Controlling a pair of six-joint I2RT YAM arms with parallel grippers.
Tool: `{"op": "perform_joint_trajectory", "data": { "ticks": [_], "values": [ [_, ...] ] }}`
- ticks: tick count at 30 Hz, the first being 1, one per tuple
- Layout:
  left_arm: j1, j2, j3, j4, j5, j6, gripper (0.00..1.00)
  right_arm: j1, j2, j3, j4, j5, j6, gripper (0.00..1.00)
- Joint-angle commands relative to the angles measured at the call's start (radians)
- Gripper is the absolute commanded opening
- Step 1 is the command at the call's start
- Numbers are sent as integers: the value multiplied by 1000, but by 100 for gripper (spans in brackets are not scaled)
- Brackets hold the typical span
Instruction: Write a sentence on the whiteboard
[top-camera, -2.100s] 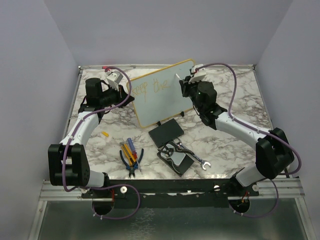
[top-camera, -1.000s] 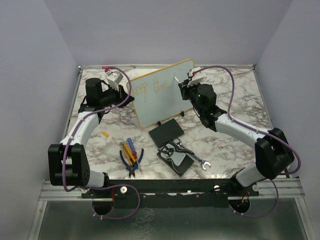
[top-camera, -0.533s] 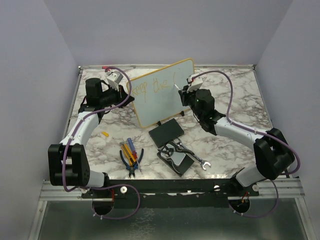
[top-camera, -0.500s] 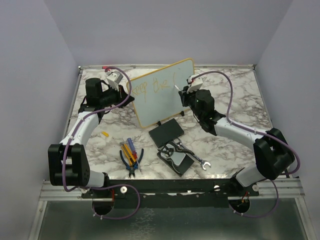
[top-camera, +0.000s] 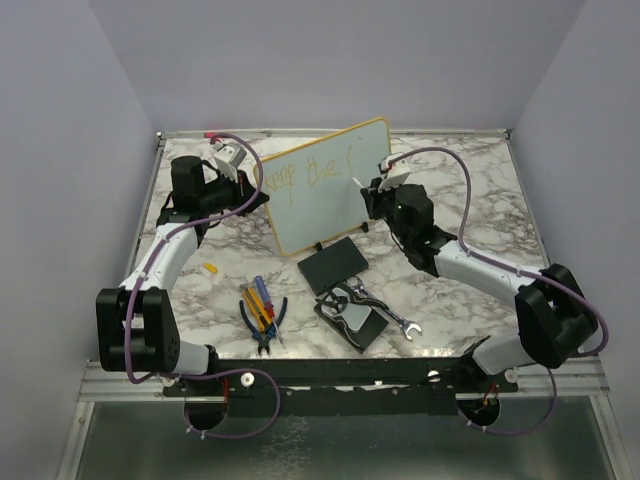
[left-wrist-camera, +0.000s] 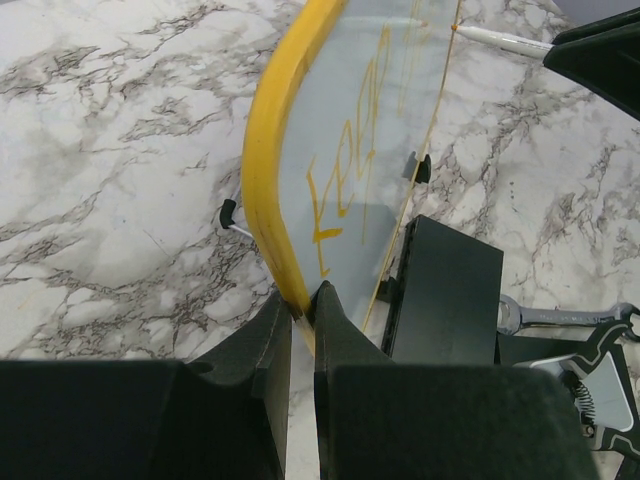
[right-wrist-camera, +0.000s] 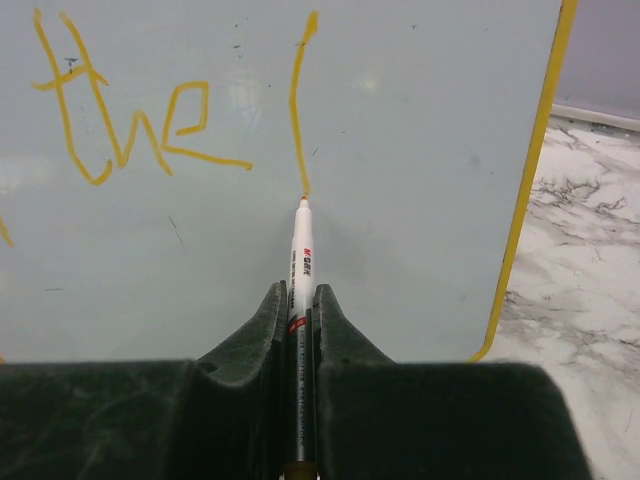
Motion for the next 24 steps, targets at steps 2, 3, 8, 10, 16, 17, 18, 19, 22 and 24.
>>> {"op": "perform_joint_trajectory", "data": {
  "ticks": [2, 3, 8, 10, 16, 17, 18, 19, 22, 24],
  "values": [
    [-18, 10, -12, -78, -16, 47, 0, 15, -81, -6, -20, -36, 2, 1],
    [-18, 9, -13, -77, -14, 47, 0, 14, -83, 0, -20, -40, 0, 1],
    [-17, 9, -14, -77, -17, 47, 0, 15, -53, 48, -12, -44, -23, 1],
    [-18, 8, -14, -78, -17, 47, 0, 15, -29, 72, -8, -51, -29, 1],
    [-18, 10, -13, -78, -17, 49, 0, 16, 18, 113, 12, -49, -38, 1],
    [-18, 10, -12, -79, -16, 49, 0, 15, 24, 117, 12, -47, -40, 1],
    [-18, 12, -12, -77, -17, 49, 0, 16, 29, 120, 13, -42, -41, 1],
    [-17, 11, -12, -78, -17, 49, 0, 16, 33, 122, 16, -39, -42, 1],
    [-18, 12, -12, -77, -17, 49, 0, 15, 47, 129, 19, -24, -43, 1],
    [-18, 13, -12, -78, -16, 50, 0, 15, 56, 135, 18, -11, -46, 1]
  ]
}}
